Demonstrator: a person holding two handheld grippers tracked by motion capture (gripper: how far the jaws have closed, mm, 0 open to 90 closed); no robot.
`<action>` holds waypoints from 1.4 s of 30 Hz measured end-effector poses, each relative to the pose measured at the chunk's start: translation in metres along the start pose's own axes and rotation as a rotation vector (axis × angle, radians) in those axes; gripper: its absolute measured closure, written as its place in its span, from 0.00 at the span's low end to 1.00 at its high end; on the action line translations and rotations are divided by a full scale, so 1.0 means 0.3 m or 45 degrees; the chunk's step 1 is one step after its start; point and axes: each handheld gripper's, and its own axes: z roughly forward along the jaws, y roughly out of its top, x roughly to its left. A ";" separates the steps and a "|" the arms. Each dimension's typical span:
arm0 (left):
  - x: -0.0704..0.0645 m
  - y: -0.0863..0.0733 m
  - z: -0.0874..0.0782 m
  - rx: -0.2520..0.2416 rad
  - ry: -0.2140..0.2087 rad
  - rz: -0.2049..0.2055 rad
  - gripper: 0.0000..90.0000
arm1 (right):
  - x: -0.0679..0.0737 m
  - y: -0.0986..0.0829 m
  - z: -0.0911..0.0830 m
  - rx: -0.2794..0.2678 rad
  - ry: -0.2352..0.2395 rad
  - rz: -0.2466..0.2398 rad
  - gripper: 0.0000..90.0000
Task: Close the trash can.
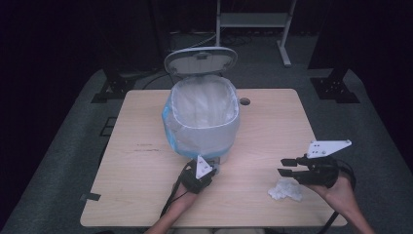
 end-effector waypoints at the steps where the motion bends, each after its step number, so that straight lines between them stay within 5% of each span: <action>1: 0.000 0.000 0.000 -0.001 -0.001 -0.004 0.90 | -0.005 -0.027 0.006 0.000 -0.003 0.014 0.66; 19: 0.000 0.000 0.001 -0.006 -0.006 -0.014 0.90 | -0.046 -0.179 0.067 0.088 -0.035 0.093 0.65; 42: -0.001 0.000 0.001 -0.007 -0.004 -0.012 0.90 | -0.067 -0.250 0.171 0.264 -0.007 0.107 0.74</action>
